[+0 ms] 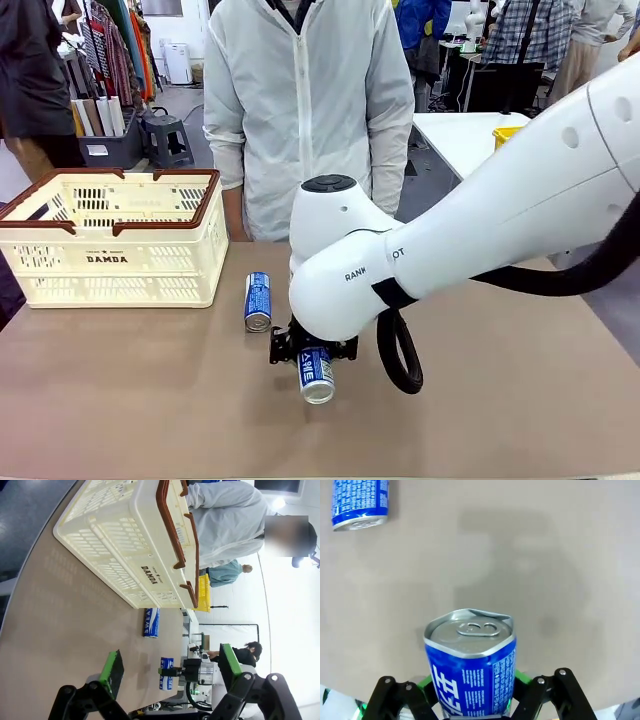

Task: Place the drinks into the Shopping basket.
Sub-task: Pick up one drink and place it into the Shopping basket.

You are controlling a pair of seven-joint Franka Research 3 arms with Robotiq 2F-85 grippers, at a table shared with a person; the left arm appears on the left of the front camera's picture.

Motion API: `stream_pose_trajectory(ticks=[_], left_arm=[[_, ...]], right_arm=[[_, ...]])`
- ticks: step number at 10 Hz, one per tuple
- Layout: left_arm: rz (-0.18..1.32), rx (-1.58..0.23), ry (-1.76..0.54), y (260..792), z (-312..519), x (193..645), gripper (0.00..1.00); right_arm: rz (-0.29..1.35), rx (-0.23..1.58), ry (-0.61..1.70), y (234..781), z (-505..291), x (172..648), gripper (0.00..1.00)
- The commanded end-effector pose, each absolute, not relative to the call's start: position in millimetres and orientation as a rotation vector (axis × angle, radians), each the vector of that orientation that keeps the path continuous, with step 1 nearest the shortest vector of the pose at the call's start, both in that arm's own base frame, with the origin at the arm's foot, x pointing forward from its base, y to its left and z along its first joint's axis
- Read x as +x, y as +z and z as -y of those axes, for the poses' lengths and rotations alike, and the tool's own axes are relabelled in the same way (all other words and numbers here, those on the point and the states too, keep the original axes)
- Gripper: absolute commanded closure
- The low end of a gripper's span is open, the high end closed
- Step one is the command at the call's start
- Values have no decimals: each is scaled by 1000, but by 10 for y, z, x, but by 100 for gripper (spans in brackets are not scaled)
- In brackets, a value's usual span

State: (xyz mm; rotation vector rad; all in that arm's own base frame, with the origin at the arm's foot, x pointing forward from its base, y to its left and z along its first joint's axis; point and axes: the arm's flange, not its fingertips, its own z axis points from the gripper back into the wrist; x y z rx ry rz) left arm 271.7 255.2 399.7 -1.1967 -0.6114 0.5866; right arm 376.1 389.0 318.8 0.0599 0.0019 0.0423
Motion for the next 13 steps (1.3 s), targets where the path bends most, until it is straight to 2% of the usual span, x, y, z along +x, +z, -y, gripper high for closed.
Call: stream_pose_trajectory(ticks=[1,3,5,9,10,11,13], left_arm=[[634,-1211,580,3999,-2553,2731,0],[634,-1211,580,3999,-2553,2731,0],[634,-1211,580,3999,-2553,2731,0],[634,-1211,580,3999,-2553,2731,0],[634,-1211,580,3999,-2553,2731,0],[634,-1211,580,3999,-2553,2731,0],[634,-1211,580,3999,-2553,2731,0]], right_arm=[[-1,89,14,3253,-3829,3604,100],[-7,62,34,3179,-3883,3726,100],[-12,24,-96,2990,-4041,3879,100],[-15,20,-83,2834,-4099,4001,100],[-17,16,-68,2826,-4097,4009,57],[-24,13,-59,2816,-4098,4004,0],[-25,10,-57,2804,-4078,4004,0]])
